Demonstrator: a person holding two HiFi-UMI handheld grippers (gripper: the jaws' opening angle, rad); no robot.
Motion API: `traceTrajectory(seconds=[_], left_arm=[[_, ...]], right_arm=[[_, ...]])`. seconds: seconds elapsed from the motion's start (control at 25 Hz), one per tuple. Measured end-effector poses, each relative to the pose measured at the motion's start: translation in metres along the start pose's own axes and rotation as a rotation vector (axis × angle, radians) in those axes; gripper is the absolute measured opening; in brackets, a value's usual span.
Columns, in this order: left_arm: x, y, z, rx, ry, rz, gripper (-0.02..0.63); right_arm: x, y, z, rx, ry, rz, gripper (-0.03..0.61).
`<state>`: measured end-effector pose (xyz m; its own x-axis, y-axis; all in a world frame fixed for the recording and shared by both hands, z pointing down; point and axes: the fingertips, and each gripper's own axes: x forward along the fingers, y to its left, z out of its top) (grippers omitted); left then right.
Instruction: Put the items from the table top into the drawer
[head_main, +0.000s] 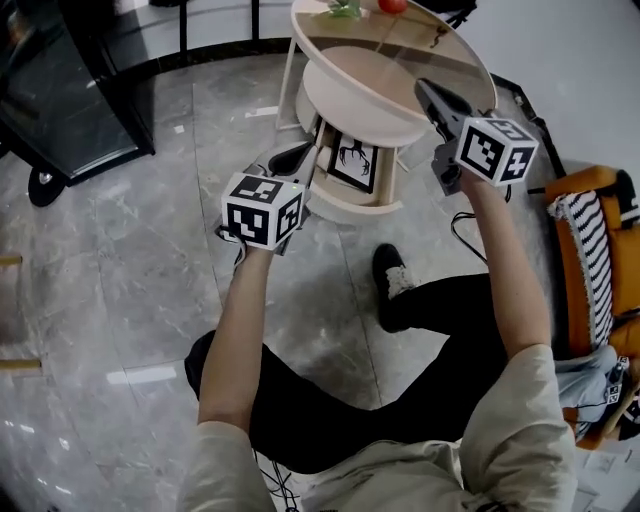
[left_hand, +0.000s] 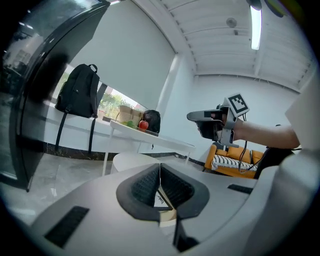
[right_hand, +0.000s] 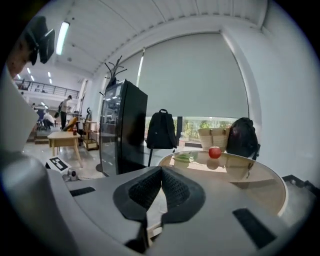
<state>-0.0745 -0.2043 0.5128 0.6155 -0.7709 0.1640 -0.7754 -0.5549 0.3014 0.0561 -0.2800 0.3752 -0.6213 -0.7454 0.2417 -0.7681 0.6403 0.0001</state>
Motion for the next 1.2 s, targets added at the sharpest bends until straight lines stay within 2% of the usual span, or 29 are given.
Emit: traceTrajectory(seconds=[0.16,0.24,0.44,0.56,0.72,0.76,0.88,1.04,1.2], left_arm=[[0.005,0.012,-0.014,-0.006,0.034,0.033,0.018],[0.007,0.017,-0.017,0.01,0.053,0.054,0.018],[0.01,0.01,-0.003,0.034,0.028,0.042,0.019],[0.005,0.004,0.004,0.068,0.024,0.037,0.02],[0.01,0.007,0.029,0.069,-0.011,0.07,0.02],[0.013,0.007,0.039,0.063,-0.029,0.08,0.02],[0.021,0.012,0.064,0.07,-0.06,0.107,0.02],[0.05,0.029,0.079,0.05,-0.051,0.126,0.02],[0.056,0.029,0.078,0.089,-0.013,0.126,0.02]], right_arm=[[0.011,-0.02,-0.001,0.045,-0.003,-0.027,0.035],[0.015,-0.024,0.003,0.028,-0.008,-0.032,0.034],[0.037,-0.031,0.018,0.0,-0.01,0.014,0.035],[0.062,-0.051,0.019,-0.079,0.05,0.0,0.035],[0.097,-0.084,0.014,-0.331,0.179,-0.057,0.035],[0.106,-0.09,0.012,-0.347,0.193,-0.053,0.035],[0.139,-0.106,0.003,-0.295,0.211,-0.002,0.035],[0.199,-0.132,-0.007,-0.277,0.294,0.082,0.035],[0.226,-0.138,-0.005,-0.327,0.368,0.097,0.036]])
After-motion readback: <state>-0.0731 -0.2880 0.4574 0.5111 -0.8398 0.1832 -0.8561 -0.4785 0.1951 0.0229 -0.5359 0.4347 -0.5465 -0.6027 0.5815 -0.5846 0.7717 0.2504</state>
